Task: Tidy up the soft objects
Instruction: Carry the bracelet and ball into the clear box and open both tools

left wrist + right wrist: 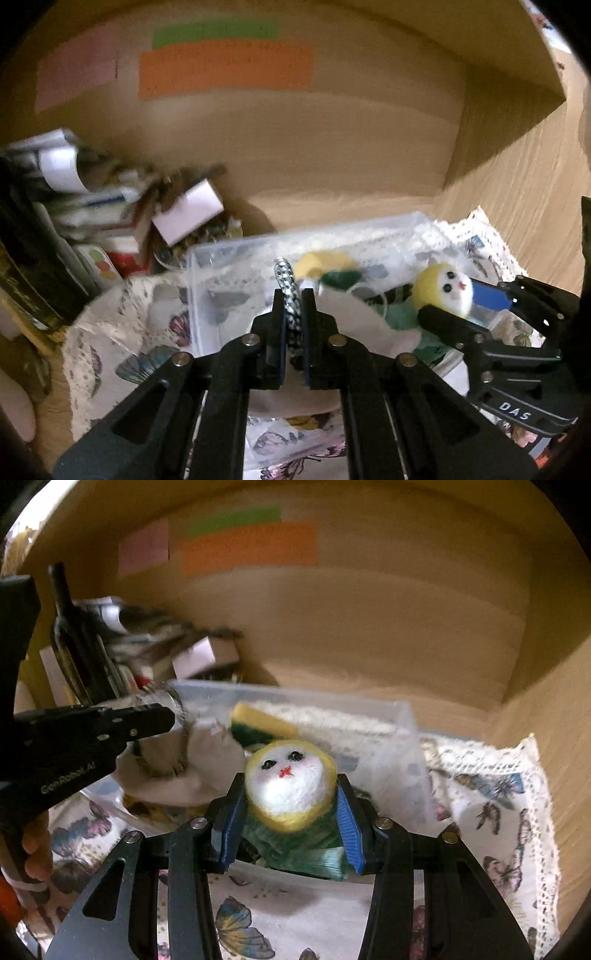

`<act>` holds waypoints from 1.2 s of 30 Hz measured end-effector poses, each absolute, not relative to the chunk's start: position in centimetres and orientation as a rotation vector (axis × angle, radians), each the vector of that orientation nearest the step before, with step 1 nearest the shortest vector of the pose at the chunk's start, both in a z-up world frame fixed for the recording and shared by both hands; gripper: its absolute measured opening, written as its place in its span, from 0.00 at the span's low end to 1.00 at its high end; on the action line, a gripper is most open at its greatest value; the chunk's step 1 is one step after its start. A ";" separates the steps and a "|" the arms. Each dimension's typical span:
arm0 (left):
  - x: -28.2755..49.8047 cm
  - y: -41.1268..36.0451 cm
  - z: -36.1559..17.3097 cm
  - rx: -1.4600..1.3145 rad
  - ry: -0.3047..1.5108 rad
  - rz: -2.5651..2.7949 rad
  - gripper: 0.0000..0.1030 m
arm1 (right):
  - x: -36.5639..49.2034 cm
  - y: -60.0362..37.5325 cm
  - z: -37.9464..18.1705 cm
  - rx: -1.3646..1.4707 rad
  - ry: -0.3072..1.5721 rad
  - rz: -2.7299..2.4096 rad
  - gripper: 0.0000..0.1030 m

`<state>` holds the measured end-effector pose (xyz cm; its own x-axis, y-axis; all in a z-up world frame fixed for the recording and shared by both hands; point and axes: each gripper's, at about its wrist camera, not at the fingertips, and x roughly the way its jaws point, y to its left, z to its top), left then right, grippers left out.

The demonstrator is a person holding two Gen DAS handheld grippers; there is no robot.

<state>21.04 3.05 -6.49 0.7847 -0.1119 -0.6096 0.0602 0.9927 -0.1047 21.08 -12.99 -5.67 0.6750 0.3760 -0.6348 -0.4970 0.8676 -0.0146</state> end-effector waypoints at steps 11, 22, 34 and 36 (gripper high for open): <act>21.1 4.2 -7.3 -0.150 0.713 -0.107 0.17 | 21.8 -12.2 -7.2 -0.234 0.731 0.494 0.51; 16.8 3.6 -4.6 -0.085 0.634 -0.096 0.48 | 20.1 -13.2 -4.5 -0.214 0.640 0.470 0.71; 10.6 3.4 0.7 -0.080 0.422 -0.065 0.66 | 15.0 -15.4 1.3 -0.144 0.454 0.474 0.81; 9.5 3.3 1.5 -0.087 0.392 -0.068 0.67 | 13.9 -15.9 2.4 -0.131 0.415 0.475 0.82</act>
